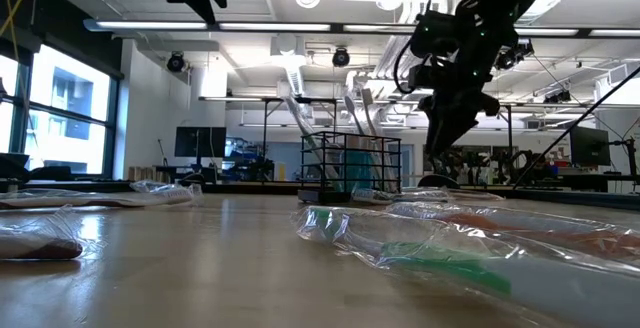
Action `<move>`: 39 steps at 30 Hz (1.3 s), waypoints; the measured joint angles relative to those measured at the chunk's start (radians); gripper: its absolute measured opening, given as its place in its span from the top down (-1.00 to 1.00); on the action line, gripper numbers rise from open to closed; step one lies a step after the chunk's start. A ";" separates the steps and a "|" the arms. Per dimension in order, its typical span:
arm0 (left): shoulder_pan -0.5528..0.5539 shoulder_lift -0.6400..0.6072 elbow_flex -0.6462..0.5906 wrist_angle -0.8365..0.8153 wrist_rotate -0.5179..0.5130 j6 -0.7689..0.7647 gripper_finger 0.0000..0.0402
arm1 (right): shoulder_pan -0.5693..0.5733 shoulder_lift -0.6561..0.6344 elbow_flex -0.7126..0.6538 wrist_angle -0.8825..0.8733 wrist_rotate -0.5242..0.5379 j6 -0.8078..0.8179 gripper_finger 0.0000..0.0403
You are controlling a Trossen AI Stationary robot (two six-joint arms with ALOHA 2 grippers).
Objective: Pick & Place toothbrushing station
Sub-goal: Put the right blue toothbrush into the mesh organizer
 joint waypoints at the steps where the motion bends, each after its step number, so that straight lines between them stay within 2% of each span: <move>1: 0.000 0.000 0.000 0.000 0.000 0.000 -0.10 | -0.004 0.000 -0.006 0.007 0.000 -0.014 0.38; 5: 0.000 0.000 0.000 -0.002 -0.001 0.000 -0.10 | -0.018 0.000 -0.041 0.008 -0.058 -0.060 0.38; 8: 0.000 0.000 0.000 -0.004 -0.003 0.000 -0.10 | -0.028 0.000 -0.076 0.021 -0.098 -0.029 0.38; 14: 0.001 0.000 0.000 -0.005 -0.006 0.000 -0.10 | -0.035 0.001 -0.097 0.103 -0.017 0.016 0.38; 23: 0.001 0.000 0.000 -0.013 -0.018 -0.023 -0.10 | -0.036 0.008 -0.098 0.159 0.008 -0.104 0.38; 31: 0.001 0.000 0.000 -0.039 -0.017 -0.031 -0.10 | -0.033 0.114 -0.098 0.170 0.013 -0.118 0.38; 39: 0.001 0.000 0.000 -0.038 -0.016 -0.030 -0.10 | -0.033 0.199 -0.096 0.186 0.041 -0.064 0.38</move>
